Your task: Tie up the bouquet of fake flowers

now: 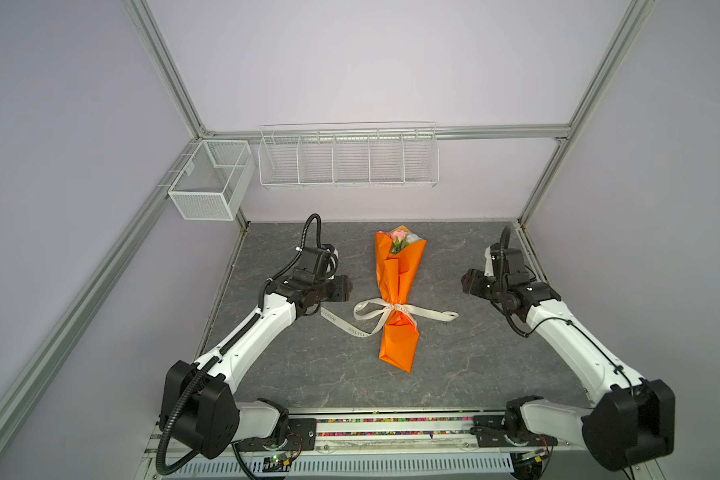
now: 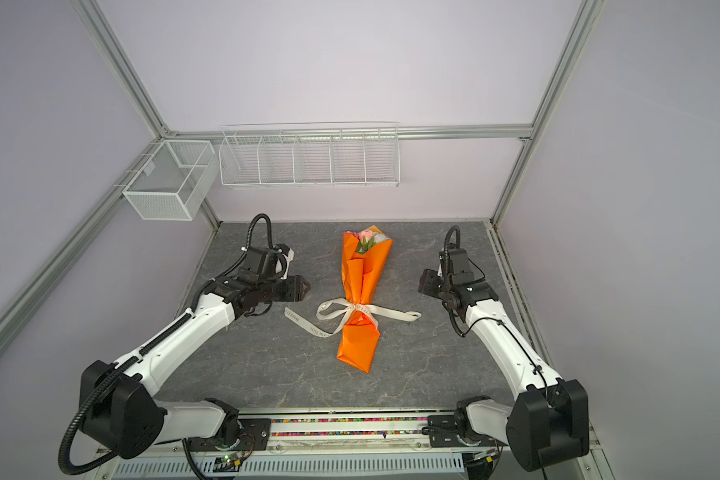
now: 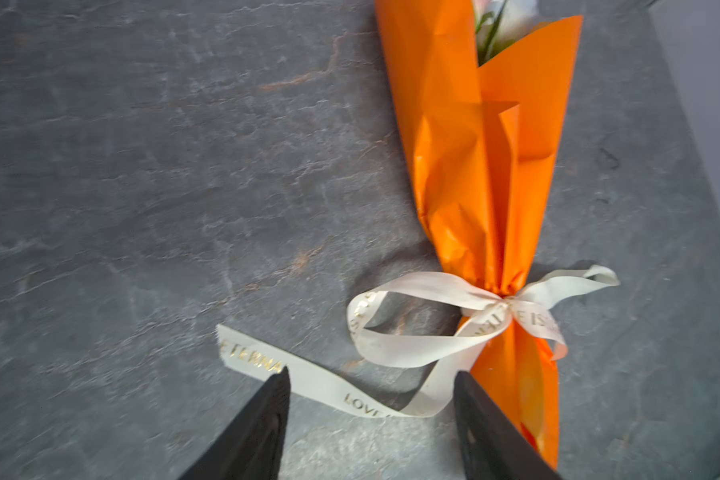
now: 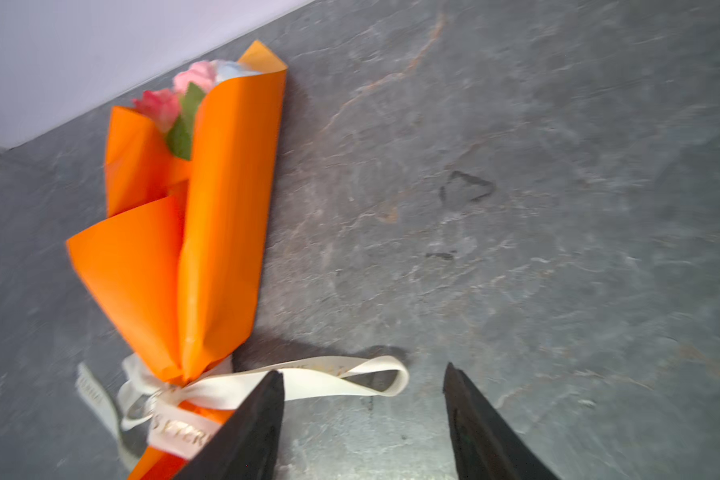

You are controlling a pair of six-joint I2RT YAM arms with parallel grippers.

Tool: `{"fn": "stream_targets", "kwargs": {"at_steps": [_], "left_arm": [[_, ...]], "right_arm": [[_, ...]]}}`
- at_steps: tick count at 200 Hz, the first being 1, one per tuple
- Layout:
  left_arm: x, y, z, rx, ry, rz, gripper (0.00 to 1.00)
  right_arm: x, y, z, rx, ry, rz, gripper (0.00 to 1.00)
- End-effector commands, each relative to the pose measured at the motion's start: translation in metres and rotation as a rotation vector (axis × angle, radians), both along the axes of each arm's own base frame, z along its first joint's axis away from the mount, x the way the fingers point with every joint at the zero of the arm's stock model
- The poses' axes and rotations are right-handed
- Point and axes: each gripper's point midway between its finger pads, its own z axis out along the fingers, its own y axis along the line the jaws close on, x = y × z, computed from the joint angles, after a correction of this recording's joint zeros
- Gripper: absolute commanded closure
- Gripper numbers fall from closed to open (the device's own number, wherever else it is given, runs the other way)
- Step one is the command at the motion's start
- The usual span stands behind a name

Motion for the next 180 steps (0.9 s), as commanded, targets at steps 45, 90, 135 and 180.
{"fn": "stream_targets", "kwargs": {"at_steps": [45,90,135,180], "left_arm": [[0.03,-0.102,-0.026,-0.427,0.225,-0.176,0.34],[0.04,-0.121,-0.055,-0.44,0.283,-0.186,0.29],[0.053,-0.14,-0.081,-0.478,0.336,-0.173,0.31],[0.072,-0.144,-0.112,-0.45,0.376,-0.105,0.62]], "right_arm": [[0.02,0.121,-0.044,0.371,0.169,0.368,0.28],[0.031,0.147,-0.071,0.397,0.221,0.393,0.26],[0.04,0.151,-0.105,0.407,0.298,0.367,0.38],[0.049,0.134,-0.139,0.378,0.371,0.268,0.53]]}}
